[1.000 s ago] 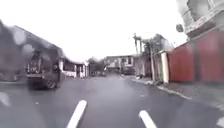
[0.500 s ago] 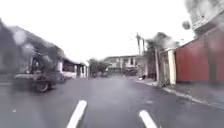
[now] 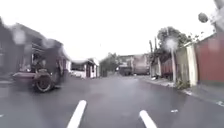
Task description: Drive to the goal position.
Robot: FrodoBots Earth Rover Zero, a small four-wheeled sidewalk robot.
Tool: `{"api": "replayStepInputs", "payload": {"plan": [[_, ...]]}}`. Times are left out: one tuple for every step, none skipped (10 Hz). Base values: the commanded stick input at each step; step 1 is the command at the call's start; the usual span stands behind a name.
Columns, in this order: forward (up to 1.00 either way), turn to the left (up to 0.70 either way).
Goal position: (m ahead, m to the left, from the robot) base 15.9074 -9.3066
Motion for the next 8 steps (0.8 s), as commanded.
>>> {"api": "replayStepInputs", "payload": {"plan": [[1.00,-0.40],[1.00,-0.40],[1.00,-0.38],[1.00,-0.40],[1.00,-0.40],[1.00,0.05],[1.00,0.02],[1.00,0.20]]}}
